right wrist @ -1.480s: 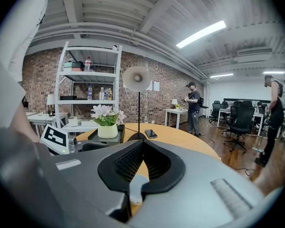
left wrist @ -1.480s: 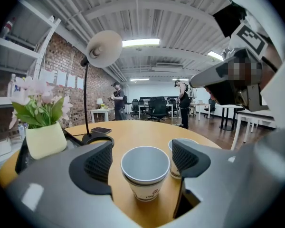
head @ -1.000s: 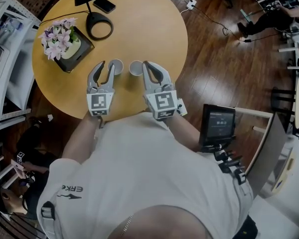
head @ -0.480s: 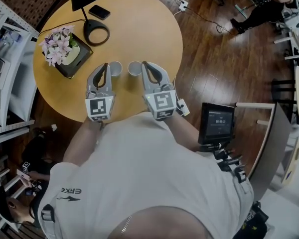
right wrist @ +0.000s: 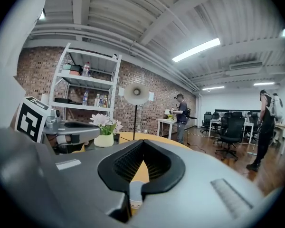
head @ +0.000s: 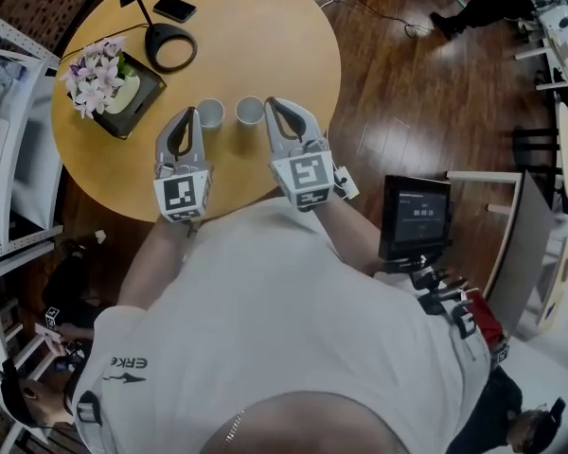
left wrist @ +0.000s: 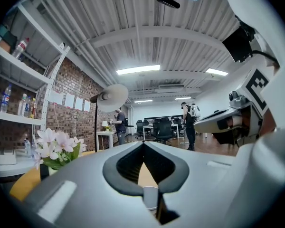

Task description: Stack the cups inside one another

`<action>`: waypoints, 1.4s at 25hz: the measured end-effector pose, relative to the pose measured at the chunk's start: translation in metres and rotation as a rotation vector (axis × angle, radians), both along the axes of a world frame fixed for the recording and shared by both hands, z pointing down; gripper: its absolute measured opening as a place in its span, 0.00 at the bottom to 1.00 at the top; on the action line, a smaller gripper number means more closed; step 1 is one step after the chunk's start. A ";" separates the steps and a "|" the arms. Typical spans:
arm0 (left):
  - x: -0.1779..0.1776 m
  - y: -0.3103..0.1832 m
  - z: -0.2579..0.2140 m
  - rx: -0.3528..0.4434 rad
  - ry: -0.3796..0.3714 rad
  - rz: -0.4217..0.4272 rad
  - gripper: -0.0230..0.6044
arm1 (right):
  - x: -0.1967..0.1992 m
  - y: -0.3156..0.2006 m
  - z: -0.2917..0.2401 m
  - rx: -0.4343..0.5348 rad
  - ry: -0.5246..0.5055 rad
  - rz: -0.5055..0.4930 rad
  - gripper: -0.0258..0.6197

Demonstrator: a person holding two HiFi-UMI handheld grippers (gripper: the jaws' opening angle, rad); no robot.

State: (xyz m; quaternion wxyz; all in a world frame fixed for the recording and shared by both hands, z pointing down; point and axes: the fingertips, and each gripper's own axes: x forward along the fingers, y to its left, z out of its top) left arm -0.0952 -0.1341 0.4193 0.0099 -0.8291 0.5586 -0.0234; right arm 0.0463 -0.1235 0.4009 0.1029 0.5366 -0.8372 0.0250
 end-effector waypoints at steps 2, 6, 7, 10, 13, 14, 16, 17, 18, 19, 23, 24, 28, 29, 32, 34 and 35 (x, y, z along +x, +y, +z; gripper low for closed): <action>0.003 -0.003 0.002 -0.002 -0.009 -0.018 0.04 | 0.004 -0.007 0.004 -0.003 -0.002 -0.014 0.06; 0.007 -0.010 0.008 -0.017 -0.024 -0.094 0.04 | 0.016 -0.017 0.016 -0.025 -0.012 -0.066 0.06; 0.007 -0.011 0.010 -0.024 -0.025 -0.122 0.04 | 0.020 -0.021 0.020 -0.033 -0.012 -0.087 0.06; 0.019 -0.016 0.012 -0.037 -0.029 -0.180 0.04 | 0.039 -0.033 0.029 -0.055 -0.015 -0.125 0.06; 0.030 -0.018 0.016 -0.049 -0.047 -0.224 0.04 | 0.052 -0.046 0.044 -0.083 -0.019 -0.164 0.06; 0.031 -0.016 0.018 -0.057 -0.056 -0.245 0.04 | 0.051 -0.049 0.050 -0.095 -0.020 -0.188 0.06; 0.031 -0.014 0.023 -0.075 -0.073 -0.284 0.04 | 0.049 -0.054 0.061 -0.117 -0.022 -0.235 0.06; 0.031 -0.013 0.025 -0.085 -0.078 -0.301 0.04 | 0.049 -0.055 0.067 -0.127 -0.022 -0.256 0.06; 0.032 -0.012 0.028 -0.093 -0.080 -0.318 0.04 | 0.048 -0.056 0.071 -0.135 -0.020 -0.277 0.06; 0.032 -0.011 0.031 -0.101 -0.082 -0.333 0.04 | 0.047 -0.055 0.076 -0.141 -0.017 -0.299 0.06; 0.032 -0.005 0.043 -0.128 -0.079 -0.374 0.04 | 0.037 -0.049 0.096 -0.153 0.008 -0.402 0.14; 0.032 -0.005 0.047 -0.139 -0.075 -0.375 0.04 | 0.034 -0.048 0.102 -0.164 0.016 -0.426 0.21; 0.038 0.001 0.064 -0.193 -0.077 -0.343 0.04 | 0.025 -0.040 0.128 -0.221 0.040 -0.460 0.32; 0.039 0.000 0.067 -0.199 -0.081 -0.333 0.04 | 0.023 -0.039 0.133 -0.232 0.045 -0.461 0.34; 0.037 0.001 0.077 -0.225 -0.088 -0.322 0.04 | 0.014 -0.035 0.146 -0.257 0.063 -0.488 0.43; 0.034 0.002 0.087 -0.246 -0.094 -0.314 0.04 | 0.005 -0.032 0.157 -0.273 0.080 -0.514 0.49; 0.033 0.003 0.093 -0.258 -0.097 -0.310 0.04 | 0.002 -0.030 0.163 -0.281 0.088 -0.524 0.52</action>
